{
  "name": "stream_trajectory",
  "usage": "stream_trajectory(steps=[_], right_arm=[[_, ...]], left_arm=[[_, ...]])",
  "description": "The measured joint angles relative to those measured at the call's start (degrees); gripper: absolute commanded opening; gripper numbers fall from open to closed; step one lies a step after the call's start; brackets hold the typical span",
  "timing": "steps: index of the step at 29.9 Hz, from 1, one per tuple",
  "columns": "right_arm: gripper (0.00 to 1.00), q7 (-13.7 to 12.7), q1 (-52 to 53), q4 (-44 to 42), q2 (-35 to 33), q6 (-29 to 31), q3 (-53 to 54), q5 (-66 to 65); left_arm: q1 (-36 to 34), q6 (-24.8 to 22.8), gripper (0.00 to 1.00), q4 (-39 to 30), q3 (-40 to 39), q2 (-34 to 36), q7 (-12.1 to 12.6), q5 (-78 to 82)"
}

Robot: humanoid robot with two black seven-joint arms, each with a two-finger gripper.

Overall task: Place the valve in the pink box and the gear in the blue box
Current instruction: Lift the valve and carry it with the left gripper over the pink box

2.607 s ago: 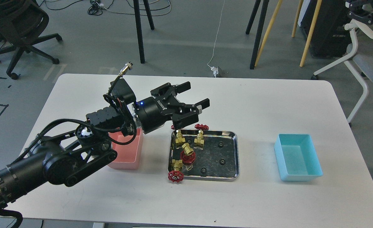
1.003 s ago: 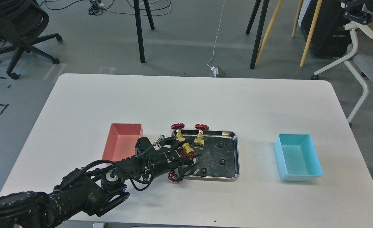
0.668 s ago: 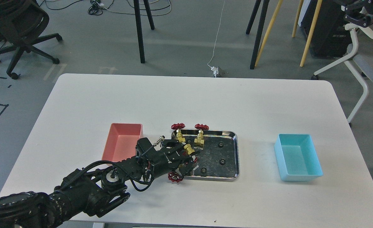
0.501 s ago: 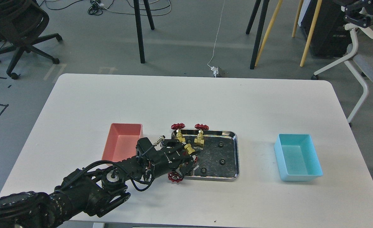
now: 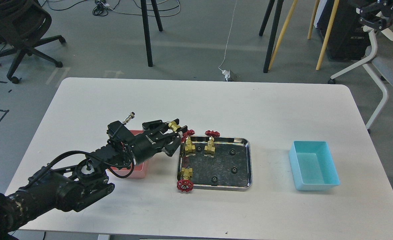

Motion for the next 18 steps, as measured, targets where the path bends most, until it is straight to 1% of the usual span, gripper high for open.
stream_trajectory(steps=[5, 9, 14, 18], right_arm=[[0.99, 0.0, 0.0, -0.75, 1.0, -0.01, 0.03, -0.26], [0.99, 0.0, 0.0, -1.24, 1.39, -0.01, 0.08, -0.32], [0.99, 0.02, 0.24, -1.6, 2.33, -0.01, 0.04, -0.75], [0.99, 0.03, 0.4, -2.14, 3.26, -0.09, 0.0, -0.8]], left_arm=[[0.95, 0.0, 0.12, -6.3, -0.12, 9.04, 0.1, -0.74], [2.08, 0.0, 0.12, -9.68, -0.12, 13.66, 0.14, -2.76], [3.59, 0.0, 0.12, -9.22, 0.34, 15.22, 0.14, -3.66], [5.0, 0.0, 0.12, -6.48, 0.42, 14.72, 0.09, -3.66]])
